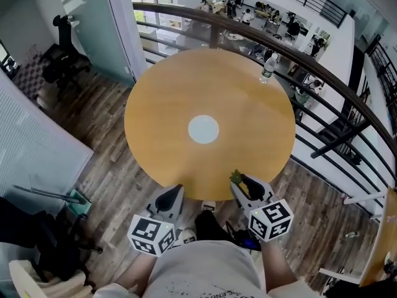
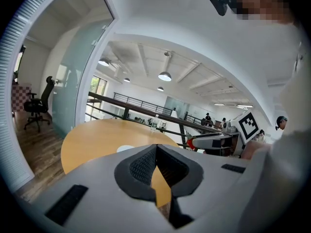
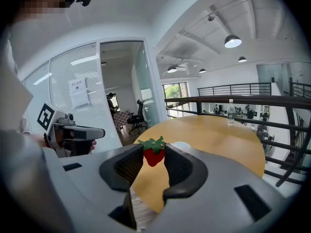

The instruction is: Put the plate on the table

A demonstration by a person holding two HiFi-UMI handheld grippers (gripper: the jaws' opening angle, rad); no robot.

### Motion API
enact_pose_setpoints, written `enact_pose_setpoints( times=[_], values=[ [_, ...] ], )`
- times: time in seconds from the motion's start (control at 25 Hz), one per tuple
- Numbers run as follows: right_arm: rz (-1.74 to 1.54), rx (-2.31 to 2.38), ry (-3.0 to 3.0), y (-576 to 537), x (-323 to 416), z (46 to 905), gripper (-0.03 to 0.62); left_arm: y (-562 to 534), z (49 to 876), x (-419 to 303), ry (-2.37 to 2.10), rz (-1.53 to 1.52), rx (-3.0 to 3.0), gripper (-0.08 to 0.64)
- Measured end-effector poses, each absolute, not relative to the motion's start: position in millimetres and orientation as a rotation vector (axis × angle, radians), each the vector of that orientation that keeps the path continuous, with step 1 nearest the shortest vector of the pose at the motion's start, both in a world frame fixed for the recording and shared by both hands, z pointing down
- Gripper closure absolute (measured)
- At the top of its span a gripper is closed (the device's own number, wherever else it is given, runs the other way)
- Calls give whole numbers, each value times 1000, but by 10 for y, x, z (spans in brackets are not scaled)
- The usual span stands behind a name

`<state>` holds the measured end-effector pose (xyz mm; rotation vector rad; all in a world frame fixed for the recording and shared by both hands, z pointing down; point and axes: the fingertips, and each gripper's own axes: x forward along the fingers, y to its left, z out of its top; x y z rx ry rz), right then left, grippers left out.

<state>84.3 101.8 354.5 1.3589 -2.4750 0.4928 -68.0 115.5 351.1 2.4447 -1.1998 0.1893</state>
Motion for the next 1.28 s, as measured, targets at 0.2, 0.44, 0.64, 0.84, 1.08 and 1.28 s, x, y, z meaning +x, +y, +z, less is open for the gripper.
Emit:
enact_pose_setpoints(
  times=[0.2,0.44,0.64,0.84,1.08,1.28],
  values=[
    [494,1335,-2480,509,975,3517,443,652,3464,-555,-1234,208,2440,537],
    [517,1294,-2495,100,1145,3546,443,241,3435,-376,-1266,215,2418,537],
    [530,1252,-2508,-163,1247,3619,443,6,3492,-256,-1298,228,2391,537],
    [537,1201,-2518,-306,1239,3657,443,-148,3501,-201,-1318,226,2371,537],
    [553,1212,-2507,-403,1241,3700,443,-279,3555,-201,-1300,238,2367,537],
    [566,1266,-2474,-443,1238,3685,443,-398,3567,-220,-1242,256,2392,537]
  ],
)
